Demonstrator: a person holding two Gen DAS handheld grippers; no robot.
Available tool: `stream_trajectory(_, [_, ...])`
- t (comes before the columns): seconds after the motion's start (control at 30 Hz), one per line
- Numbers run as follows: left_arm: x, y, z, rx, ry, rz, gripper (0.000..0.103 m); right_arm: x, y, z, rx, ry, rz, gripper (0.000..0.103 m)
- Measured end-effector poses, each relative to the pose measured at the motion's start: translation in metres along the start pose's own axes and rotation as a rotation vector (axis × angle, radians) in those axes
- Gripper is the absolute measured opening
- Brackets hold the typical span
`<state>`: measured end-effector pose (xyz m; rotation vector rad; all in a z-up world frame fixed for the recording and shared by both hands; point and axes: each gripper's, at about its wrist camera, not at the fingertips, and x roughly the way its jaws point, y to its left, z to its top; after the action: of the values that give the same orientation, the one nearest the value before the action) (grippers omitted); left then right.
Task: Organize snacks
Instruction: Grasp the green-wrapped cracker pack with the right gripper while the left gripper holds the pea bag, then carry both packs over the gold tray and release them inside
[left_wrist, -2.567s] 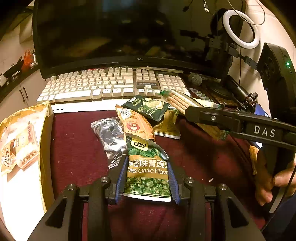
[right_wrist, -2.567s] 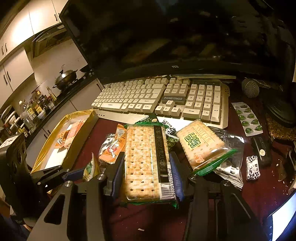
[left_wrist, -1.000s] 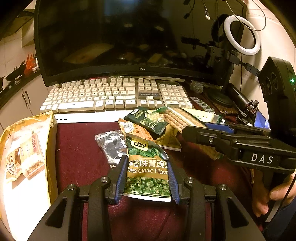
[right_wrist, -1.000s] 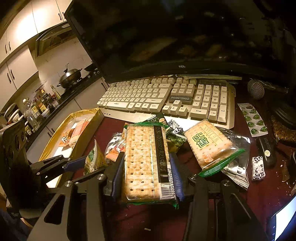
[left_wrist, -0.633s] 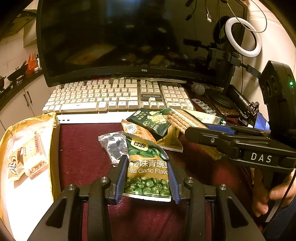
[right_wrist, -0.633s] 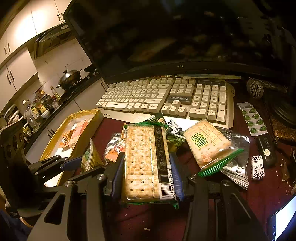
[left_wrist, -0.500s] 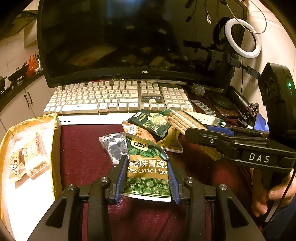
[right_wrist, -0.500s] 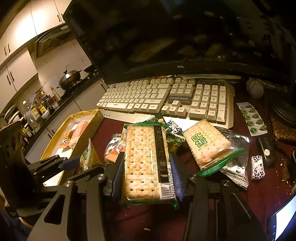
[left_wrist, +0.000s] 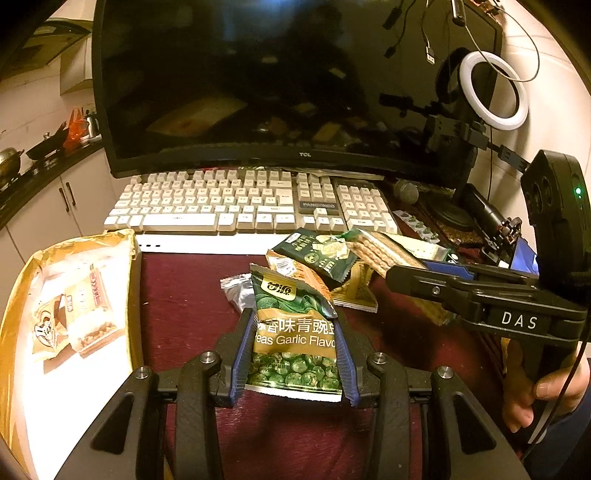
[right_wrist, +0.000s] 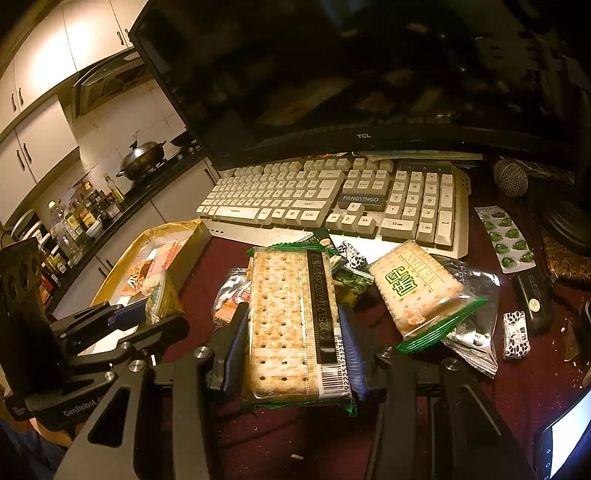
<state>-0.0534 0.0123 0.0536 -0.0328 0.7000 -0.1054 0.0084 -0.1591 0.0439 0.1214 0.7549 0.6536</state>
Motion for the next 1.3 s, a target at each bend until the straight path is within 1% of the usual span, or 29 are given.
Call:
stream_trajectory(0.27, [-0.013, 0.013, 0.001, -0.023, -0.025, 0.025, 0.043, 0.001, 0.002, 0.000, 0.001, -0.001, 0.015, 0.045])
stream_trajectory(0.4, [-0.018, 0.021, 0.000, -0.036, -0.028, 0.033, 0.043, 0.003, 0.001, 0.001, 0.018, 0.006, 0.035, 0.045])
stream_trajectory(0.53, [-0.025, 0.030, -0.001, -0.046, -0.041, 0.041, 0.043, 0.008, -0.002, 0.001, 0.069, 0.033, 0.100, 0.045])
stream_trajectory(0.6, [-0.029, 0.036, -0.002, -0.054, -0.047, 0.046, 0.043, 0.009, 0.002, 0.001, 0.078, 0.044, 0.110, 0.045])
stream_trajectory(0.77, [-0.036, 0.053, -0.005, -0.079, -0.054, 0.065, 0.043, 0.011, 0.019, 0.000, 0.074, 0.065, 0.149, 0.045])
stream_trajectory(0.97, [-0.043, 0.079, -0.010, -0.115, -0.057, 0.099, 0.043, 0.020, 0.054, -0.004, 0.037, 0.112, 0.206, 0.046])
stream_trajectory(1.3, [-0.051, 0.137, -0.030, -0.224, -0.016, 0.158, 0.043, 0.034, 0.112, 0.000, -0.048, 0.168, 0.296, 0.046])
